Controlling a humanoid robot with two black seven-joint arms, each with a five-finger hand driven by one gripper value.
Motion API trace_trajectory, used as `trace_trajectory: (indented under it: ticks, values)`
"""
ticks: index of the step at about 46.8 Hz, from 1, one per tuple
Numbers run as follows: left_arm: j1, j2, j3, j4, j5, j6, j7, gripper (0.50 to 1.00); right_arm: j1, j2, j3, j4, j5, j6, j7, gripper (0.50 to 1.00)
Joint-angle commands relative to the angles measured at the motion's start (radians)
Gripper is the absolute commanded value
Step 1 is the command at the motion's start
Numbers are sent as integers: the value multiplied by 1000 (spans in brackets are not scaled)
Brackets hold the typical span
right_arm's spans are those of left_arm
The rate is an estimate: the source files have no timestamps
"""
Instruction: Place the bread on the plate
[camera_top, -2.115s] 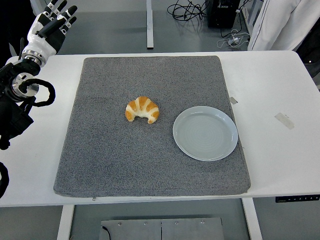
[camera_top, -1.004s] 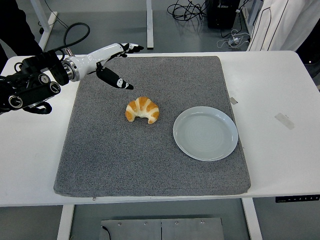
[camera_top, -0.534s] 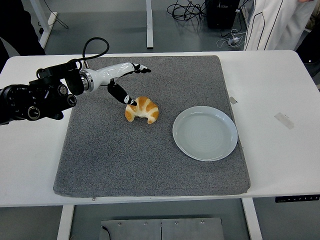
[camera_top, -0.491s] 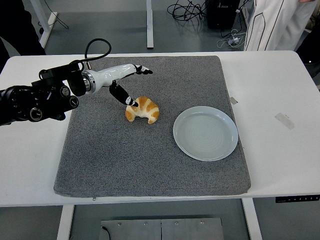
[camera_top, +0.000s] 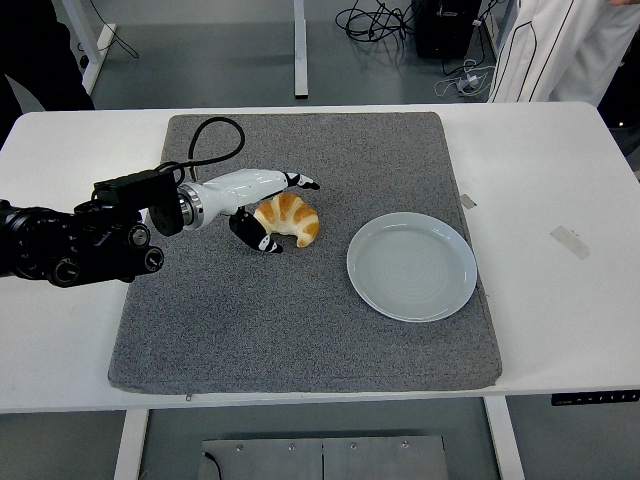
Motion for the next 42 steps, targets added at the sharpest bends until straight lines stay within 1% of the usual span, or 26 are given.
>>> trace_trajectory:
  ticks: [1,6,12,25,34,42]
  values:
    - [4,-1,10,2,13,31,0,922,0,0,0,0,0,0,0,1000]
    - [10,-4,32,7,20,74,0,922,0,0,0,0,0,0,0,1000]
    - [18,-14,53,31,20,96,0,922,0,0,0,0,0,0,0,1000]
    - [61,-66,55,143,20,102,-2,908,0,0,0,0,0,0,0,1000]
    - [69,-93,49,165,19,100,-2,901,0,0,0,0,0,0,0,1000]
    - [76,-104,44,166,19,100,-2,901,0,0,0,0,0,0,0,1000]
